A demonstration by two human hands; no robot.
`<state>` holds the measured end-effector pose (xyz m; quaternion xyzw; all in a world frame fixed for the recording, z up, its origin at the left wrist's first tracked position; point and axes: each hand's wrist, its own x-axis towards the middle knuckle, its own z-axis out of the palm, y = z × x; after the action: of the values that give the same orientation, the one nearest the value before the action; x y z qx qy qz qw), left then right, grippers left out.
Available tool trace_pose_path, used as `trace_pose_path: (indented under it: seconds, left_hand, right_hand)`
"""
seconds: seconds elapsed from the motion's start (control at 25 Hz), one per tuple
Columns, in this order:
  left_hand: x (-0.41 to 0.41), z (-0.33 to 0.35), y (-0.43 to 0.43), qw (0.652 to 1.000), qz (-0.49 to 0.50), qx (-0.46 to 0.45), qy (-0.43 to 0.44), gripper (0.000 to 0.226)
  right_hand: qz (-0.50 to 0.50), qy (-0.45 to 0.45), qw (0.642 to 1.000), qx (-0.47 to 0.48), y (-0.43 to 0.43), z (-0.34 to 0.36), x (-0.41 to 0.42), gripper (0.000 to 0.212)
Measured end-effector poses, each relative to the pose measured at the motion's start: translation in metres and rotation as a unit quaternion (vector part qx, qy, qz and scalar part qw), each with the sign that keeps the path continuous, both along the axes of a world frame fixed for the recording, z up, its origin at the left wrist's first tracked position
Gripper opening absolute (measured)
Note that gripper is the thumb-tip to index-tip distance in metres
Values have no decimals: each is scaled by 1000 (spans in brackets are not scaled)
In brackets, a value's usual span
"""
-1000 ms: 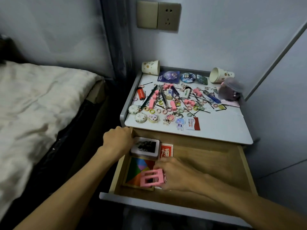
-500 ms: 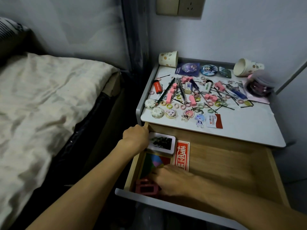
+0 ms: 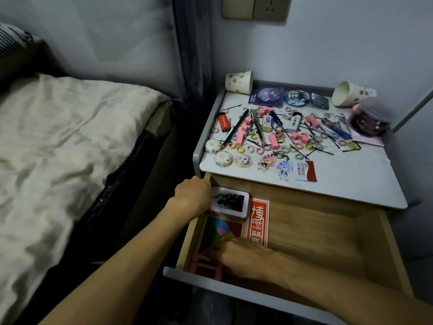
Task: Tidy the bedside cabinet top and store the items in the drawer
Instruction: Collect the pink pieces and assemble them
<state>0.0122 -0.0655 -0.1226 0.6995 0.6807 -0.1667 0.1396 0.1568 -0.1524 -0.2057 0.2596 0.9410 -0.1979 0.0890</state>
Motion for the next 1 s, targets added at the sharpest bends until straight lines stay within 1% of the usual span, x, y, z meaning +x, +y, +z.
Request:
trace_pose_path:
  seconds: [0.16,0.28,0.32,0.4,0.44,0.48,0.52,0.6,0.64,0.68,0.72,0.76,0.8,0.84,0.92,1.0]
  left_hand:
    - [0,-1,0,1000,2,-11,-23,17]
    - [1,5,-2,999,10,-24,-23,21]
    - [2,7,-2,1000,7,-12,-10,22]
    - [4,14,-2,998,-20,45,33,26]
    - [6,20,-2,995,-34,84,41,27]
    - [9,26,-2,991,-41,127,21,26]
    - [13,32,-1,985,-40,165,-27,23]
    - [22,46,4,962,-19,200,-186,18]
    - [26,52,9,941,-4,204,-270,17]
    - [31,56,16,921,8,207,-330,17]
    - [35,59,24,909,16,216,-357,19]
    - [39,60,34,908,17,228,-352,23]
    - [45,59,45,915,11,241,-325,27]
    - [50,56,54,924,-1,252,-287,30]
    - [61,48,71,940,-29,267,-210,31]
    - [70,37,86,950,-42,268,-156,29]
  right_hand:
    - [-14,18,1000,2,4,-8,-2,51]
    - [-18,7,1000,-21,5,-11,2,50]
    - [-15,0,1000,-10,7,-7,5,48]
    - [-32,5,999,36,16,6,15,43]
    - [-56,22,997,47,22,17,22,40]
    - [-88,48,994,51,28,31,31,36]
    - [-125,80,987,53,33,46,43,31]
    - [-202,147,965,84,47,73,64,24]
    - [-246,178,947,108,57,86,75,22]
    - [-297,205,924,127,70,97,85,20]
    - [-350,232,897,140,85,108,92,18]
    - [-393,250,872,152,103,116,98,16]
    - [-425,249,854,167,120,122,101,18]
    - [-442,226,849,182,135,124,102,22]
    - [-449,158,860,187,157,121,99,30]
    - [-441,113,873,175,170,115,95,31]
